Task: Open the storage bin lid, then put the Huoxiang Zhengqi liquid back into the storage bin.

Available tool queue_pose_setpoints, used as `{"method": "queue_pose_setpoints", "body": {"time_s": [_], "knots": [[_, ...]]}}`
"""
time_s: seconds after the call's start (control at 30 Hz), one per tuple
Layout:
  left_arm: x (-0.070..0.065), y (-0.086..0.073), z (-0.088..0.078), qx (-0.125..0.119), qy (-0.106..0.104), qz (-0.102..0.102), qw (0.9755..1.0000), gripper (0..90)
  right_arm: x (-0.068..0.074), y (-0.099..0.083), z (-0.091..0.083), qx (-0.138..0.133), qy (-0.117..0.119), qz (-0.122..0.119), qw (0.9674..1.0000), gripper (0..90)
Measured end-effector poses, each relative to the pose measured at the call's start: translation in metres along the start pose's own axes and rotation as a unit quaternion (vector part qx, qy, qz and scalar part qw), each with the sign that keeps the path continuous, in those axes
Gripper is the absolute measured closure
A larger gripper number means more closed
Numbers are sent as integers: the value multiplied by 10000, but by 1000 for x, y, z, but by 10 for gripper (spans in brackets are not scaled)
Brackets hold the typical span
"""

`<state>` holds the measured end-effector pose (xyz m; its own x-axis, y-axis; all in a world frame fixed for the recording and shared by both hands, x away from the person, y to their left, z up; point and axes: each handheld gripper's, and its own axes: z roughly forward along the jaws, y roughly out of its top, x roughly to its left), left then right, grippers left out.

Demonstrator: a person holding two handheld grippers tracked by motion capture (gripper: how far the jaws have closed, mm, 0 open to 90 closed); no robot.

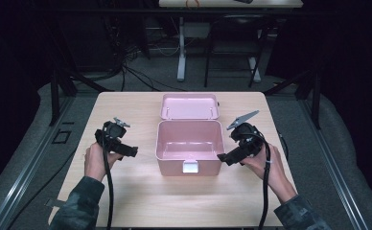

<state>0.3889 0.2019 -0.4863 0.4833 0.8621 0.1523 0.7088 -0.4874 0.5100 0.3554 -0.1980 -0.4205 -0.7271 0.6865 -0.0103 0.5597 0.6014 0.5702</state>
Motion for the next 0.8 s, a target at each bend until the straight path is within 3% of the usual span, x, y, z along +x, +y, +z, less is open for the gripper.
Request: {"method": "queue_pose_setpoints", "body": {"time_s": [0.07, 0.13, 0.5, 0.67, 0.8], "knots": [[-6, -7, 7, 165, -44, 124, 9998, 1, -6, 2, -5, 263, -49, -91, 9996, 0], [-6, -8, 5, 59, -44, 61, 10000, 1, -9, 3, -9, 428, -62, -129, 9990, 0], [-1, -26, 8, 11, -109, -100, 9999, 1, -30, 4, -20, 818, -185, -198, 9963, 0], [-2, -30, 9, -177, -232, -6, 9996, 1, -42, 4, -26, 1109, -205, -146, 9935, 0], [-2, -32, 13, -148, -283, 39, 9995, 1, -50, 3, -29, 1297, -245, -101, 9912, 0]]}}
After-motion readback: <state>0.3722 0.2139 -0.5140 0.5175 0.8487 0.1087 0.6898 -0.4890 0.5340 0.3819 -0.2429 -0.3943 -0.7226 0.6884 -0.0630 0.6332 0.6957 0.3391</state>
